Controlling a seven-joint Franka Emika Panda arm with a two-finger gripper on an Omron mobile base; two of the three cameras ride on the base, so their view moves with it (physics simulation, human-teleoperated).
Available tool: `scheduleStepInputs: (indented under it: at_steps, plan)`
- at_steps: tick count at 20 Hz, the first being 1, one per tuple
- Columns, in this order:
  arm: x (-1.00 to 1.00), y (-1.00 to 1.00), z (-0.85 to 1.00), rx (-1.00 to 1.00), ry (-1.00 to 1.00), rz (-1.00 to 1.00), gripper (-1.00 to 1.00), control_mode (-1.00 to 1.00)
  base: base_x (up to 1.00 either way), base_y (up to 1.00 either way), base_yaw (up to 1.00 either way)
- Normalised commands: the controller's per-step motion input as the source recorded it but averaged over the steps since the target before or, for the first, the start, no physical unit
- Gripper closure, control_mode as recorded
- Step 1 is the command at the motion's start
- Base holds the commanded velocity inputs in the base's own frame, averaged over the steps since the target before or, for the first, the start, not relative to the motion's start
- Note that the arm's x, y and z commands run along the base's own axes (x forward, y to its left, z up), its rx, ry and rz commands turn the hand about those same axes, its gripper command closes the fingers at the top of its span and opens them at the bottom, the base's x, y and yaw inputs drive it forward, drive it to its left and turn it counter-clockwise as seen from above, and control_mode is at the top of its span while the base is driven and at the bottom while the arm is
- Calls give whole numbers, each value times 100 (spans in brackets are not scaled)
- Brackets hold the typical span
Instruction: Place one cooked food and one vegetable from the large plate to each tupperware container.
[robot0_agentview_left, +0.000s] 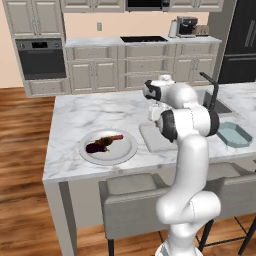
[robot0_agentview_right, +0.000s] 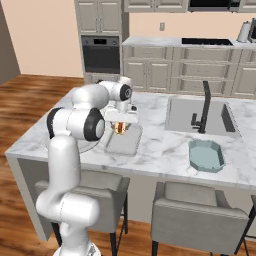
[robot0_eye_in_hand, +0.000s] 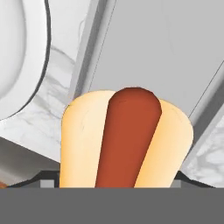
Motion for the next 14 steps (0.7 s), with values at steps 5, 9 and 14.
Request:
scheduleStepInputs:
  at_steps: [5,9,14]
  plan:
    - [3,-10,-56,0,-2,-17,100,-100,0,0,0]
    - [19,-12,-28,1,-20,-22,100,-100,0,0,0]
    - [61,-25,-7,-2,0,-9,100,-100,0,0,0]
